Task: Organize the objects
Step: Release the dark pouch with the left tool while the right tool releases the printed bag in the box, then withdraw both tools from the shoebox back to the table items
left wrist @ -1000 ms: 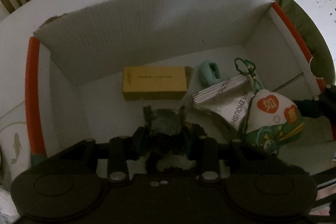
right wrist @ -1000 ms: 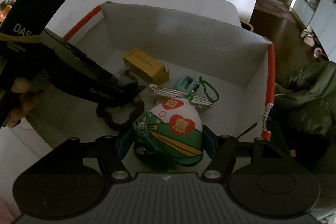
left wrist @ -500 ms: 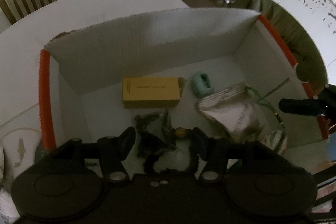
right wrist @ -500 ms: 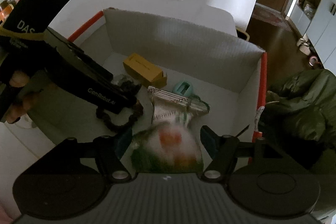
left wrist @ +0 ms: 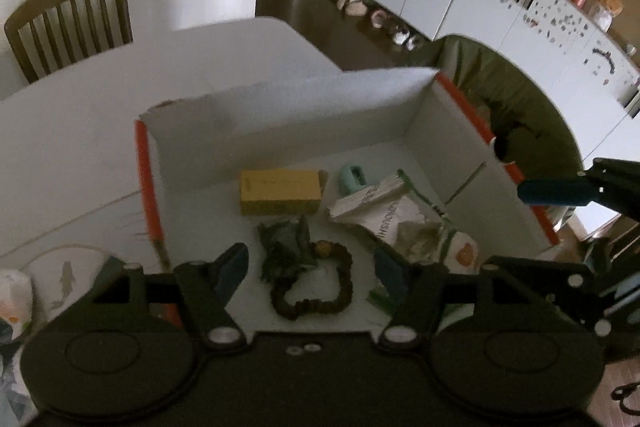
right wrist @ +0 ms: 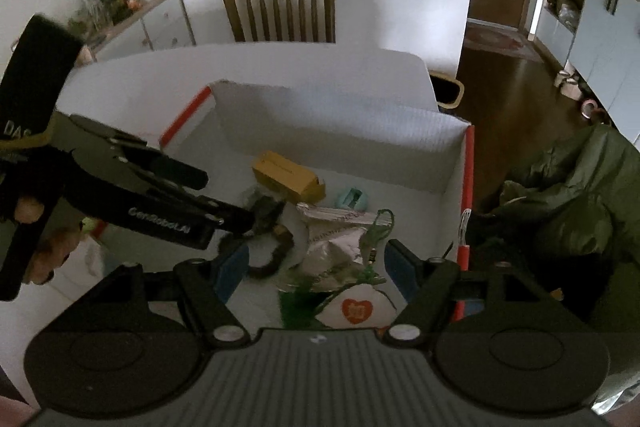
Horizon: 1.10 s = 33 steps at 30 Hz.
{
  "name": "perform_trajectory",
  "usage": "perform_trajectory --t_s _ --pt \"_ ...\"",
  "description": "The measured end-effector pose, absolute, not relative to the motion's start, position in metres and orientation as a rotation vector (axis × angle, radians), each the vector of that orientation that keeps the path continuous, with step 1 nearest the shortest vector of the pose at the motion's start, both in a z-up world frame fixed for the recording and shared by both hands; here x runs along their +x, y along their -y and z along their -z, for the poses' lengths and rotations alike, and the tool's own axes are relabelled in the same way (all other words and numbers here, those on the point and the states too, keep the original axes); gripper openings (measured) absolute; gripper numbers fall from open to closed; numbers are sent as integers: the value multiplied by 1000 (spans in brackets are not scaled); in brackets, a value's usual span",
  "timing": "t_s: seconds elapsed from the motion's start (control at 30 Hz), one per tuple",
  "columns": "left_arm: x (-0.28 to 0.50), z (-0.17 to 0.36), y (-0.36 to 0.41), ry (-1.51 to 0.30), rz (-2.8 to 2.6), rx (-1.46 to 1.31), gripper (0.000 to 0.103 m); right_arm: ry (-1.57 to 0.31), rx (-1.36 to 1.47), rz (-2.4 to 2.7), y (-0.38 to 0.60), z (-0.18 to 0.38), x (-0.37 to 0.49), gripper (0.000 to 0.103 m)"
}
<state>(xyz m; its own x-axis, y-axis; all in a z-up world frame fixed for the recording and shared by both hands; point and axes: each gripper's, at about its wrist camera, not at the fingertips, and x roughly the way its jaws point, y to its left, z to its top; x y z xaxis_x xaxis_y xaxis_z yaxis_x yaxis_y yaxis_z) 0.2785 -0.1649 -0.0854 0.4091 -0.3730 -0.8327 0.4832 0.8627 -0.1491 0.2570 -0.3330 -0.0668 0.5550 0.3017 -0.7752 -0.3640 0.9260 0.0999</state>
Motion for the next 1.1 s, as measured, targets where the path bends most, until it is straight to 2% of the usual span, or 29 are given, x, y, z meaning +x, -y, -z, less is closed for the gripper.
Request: perform_trajectory --t_s 0.13,0.43,0.57,1.1 --pt "266 68 151 -974 557 101 76 -873 -19 -393 333 53 246 81" --pt "236 39 118 -879 579 79 95 -823 52 -393 318 29 223 84" --pt "226 27 97 -849 569 52 101 -797 72 -385 307 20 211 87" --pt "202 11 -9 -757 466 -41 102 -701 114 -428 238 1 173 87"
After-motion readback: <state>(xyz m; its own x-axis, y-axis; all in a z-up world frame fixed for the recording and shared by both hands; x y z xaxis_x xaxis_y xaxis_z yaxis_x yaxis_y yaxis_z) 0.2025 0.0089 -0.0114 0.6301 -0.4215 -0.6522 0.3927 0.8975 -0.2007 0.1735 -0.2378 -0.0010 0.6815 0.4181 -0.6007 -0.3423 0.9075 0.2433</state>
